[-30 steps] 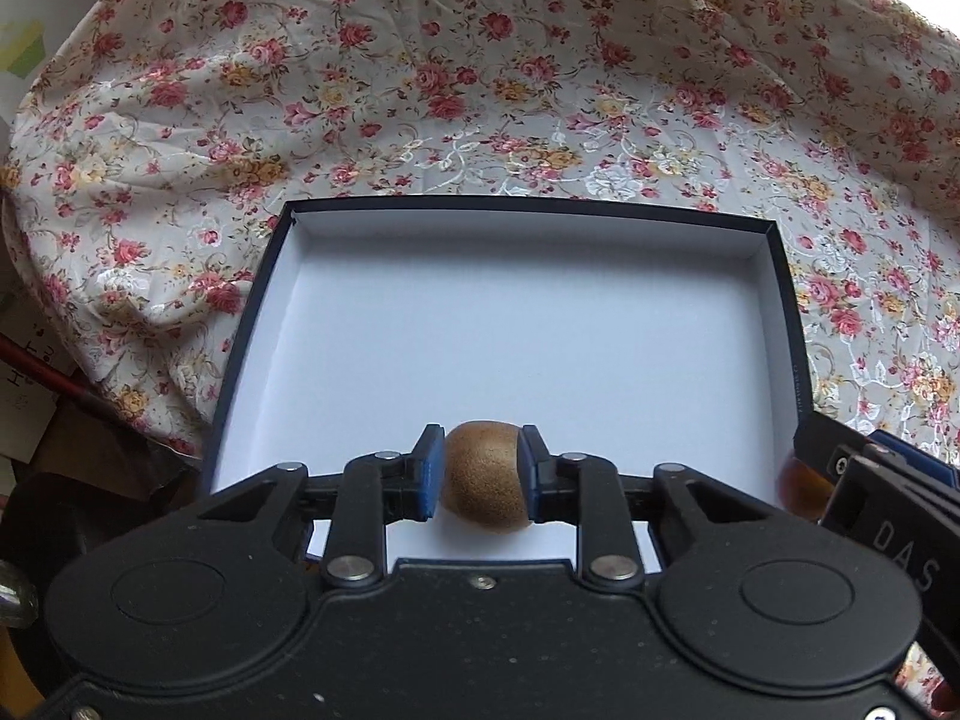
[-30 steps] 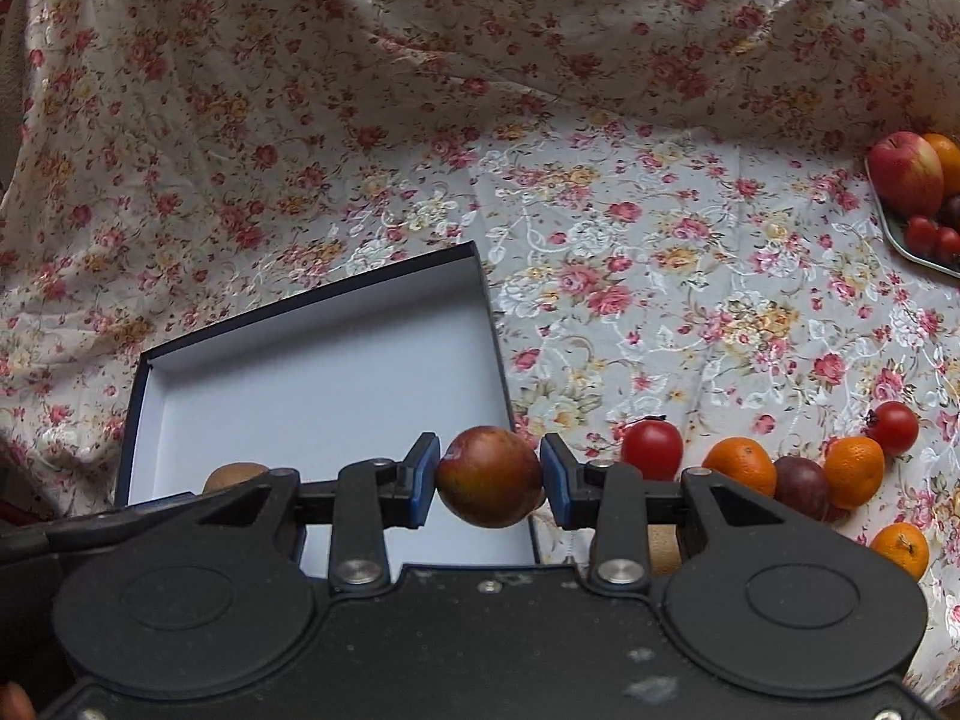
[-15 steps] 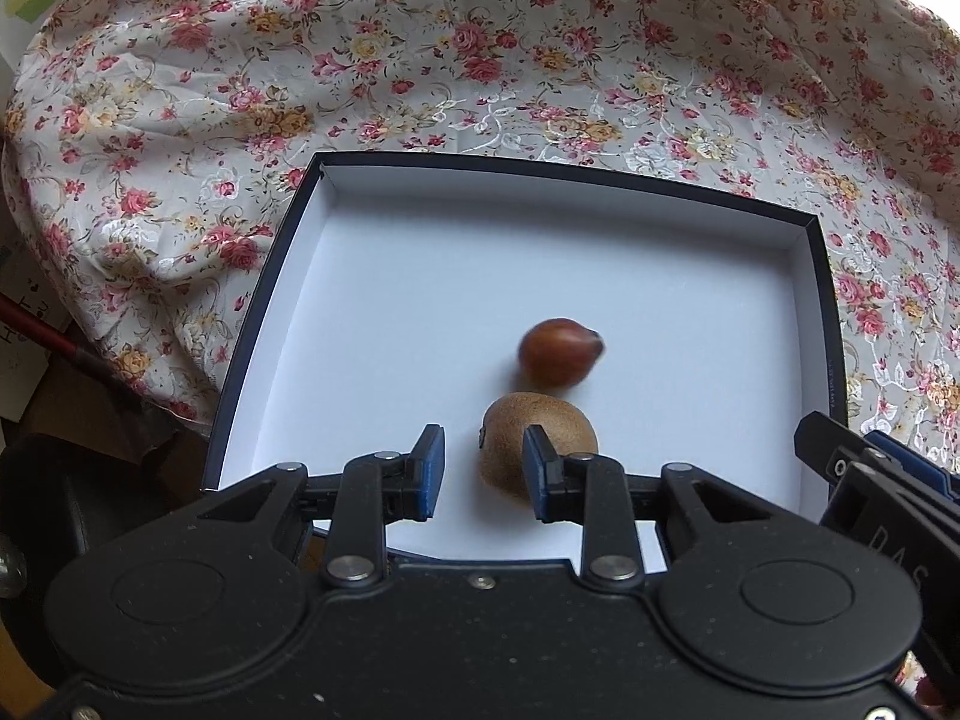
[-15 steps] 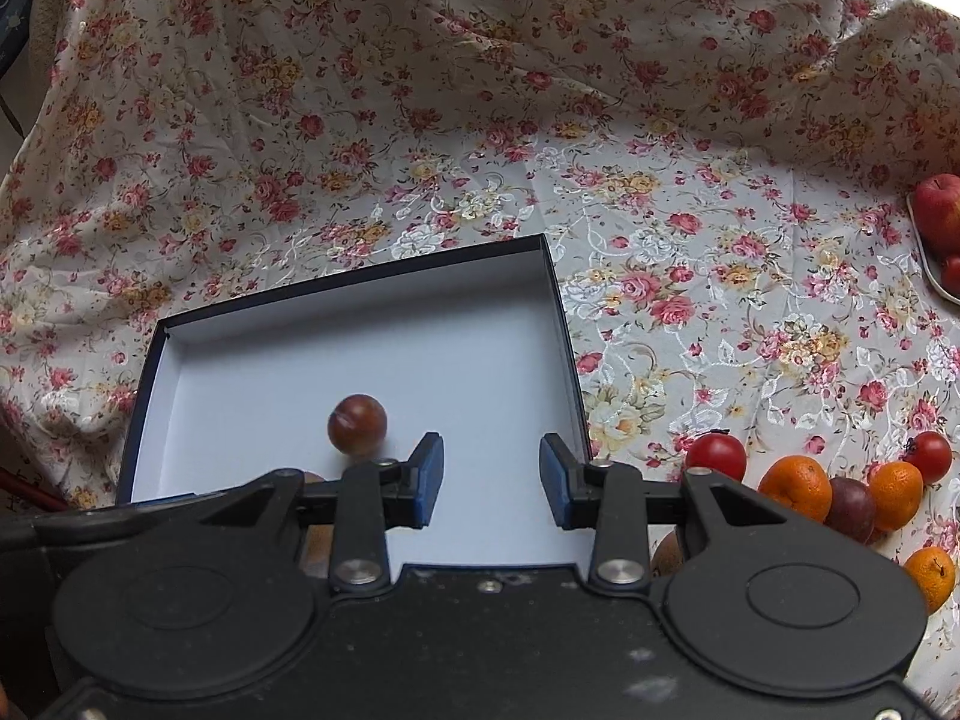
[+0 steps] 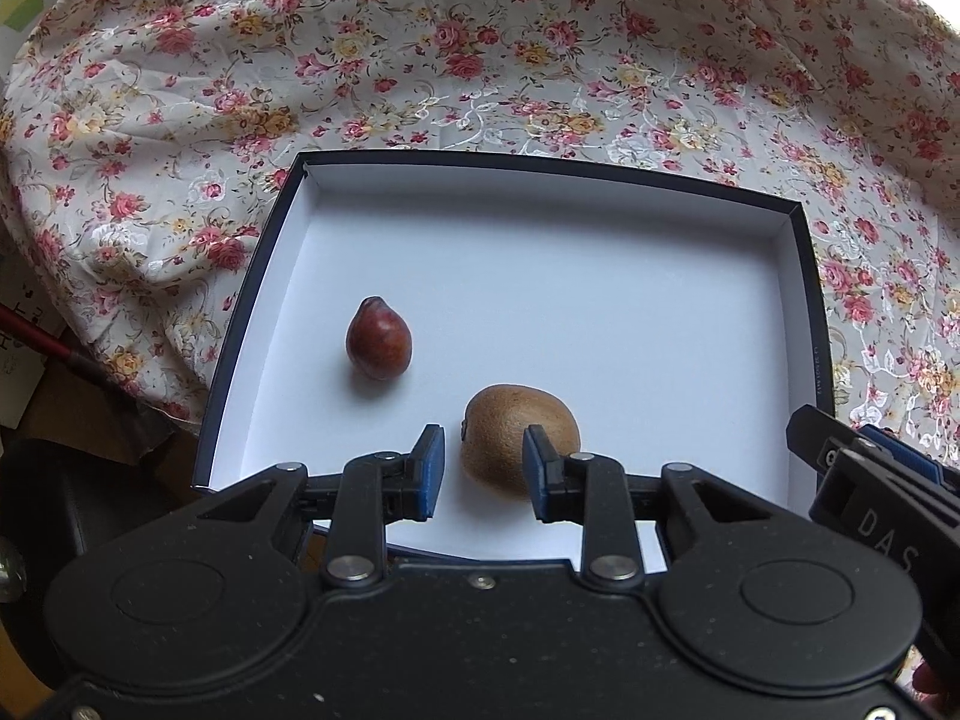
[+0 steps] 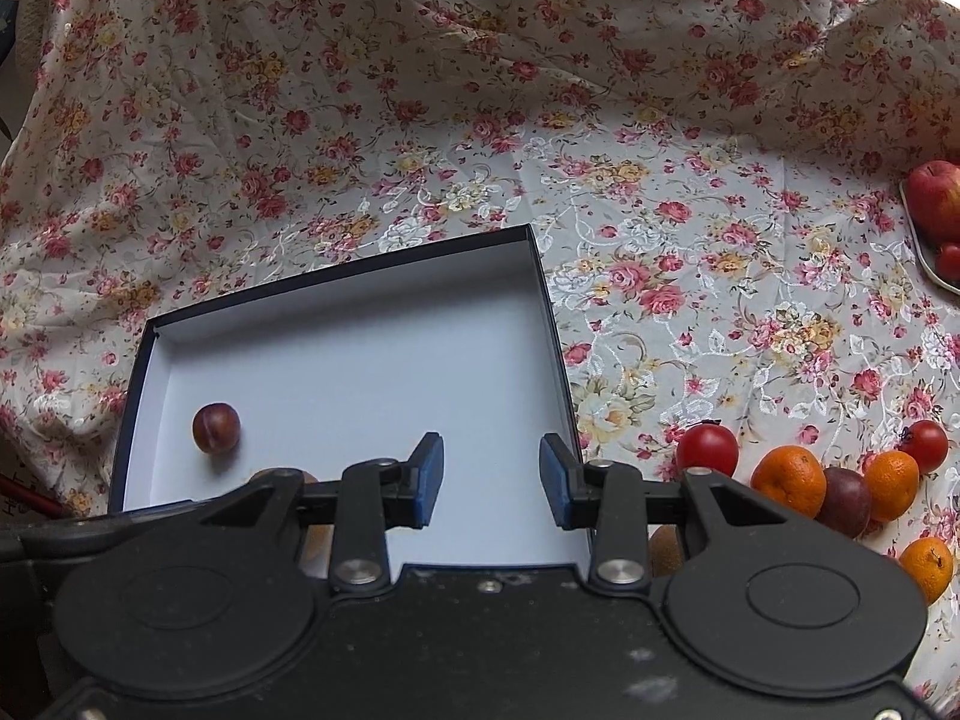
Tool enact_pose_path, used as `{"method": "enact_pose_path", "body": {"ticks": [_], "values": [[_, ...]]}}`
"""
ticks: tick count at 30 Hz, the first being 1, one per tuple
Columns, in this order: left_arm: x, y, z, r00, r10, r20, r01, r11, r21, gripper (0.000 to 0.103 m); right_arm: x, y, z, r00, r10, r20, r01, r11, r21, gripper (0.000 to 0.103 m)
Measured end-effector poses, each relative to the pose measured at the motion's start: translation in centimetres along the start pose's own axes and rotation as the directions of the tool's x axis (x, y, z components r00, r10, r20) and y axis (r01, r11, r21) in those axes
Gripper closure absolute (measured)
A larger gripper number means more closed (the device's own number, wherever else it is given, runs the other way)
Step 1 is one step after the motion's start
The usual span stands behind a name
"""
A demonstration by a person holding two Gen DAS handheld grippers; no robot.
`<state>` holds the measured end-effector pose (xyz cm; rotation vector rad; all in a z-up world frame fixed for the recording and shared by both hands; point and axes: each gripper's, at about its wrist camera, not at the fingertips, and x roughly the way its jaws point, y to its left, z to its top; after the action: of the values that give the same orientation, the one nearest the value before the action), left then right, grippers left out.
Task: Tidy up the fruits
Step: 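Release the kiwi with the left tool while the right tool drops the plum into the box, then move the left tool to a second kiwi while the right tool approaches an orange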
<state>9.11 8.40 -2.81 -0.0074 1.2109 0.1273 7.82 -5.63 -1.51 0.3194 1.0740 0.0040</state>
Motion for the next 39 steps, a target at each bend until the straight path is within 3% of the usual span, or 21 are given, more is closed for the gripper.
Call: {"method": "enact_pose_path", "body": {"ticks": [22, 39], "values": [[-1.5, -4.7, -0.9, 0.999, -0.039, 0.008, 0.038, 0.996, 0.085, 0.064, -1.6, -3.1, -0.7, 0.999, -0.052, 0.001, 0.052, 0.998, 0.034, 0.064], [-3.3, -12.5, -3.2, 0.992, -0.130, 0.006, 0.124, 0.962, 0.245, 0.064, -5.2, -11.0, -0.9, 0.991, -0.131, 0.001, 0.129, 0.975, 0.180, 0.064]]}}
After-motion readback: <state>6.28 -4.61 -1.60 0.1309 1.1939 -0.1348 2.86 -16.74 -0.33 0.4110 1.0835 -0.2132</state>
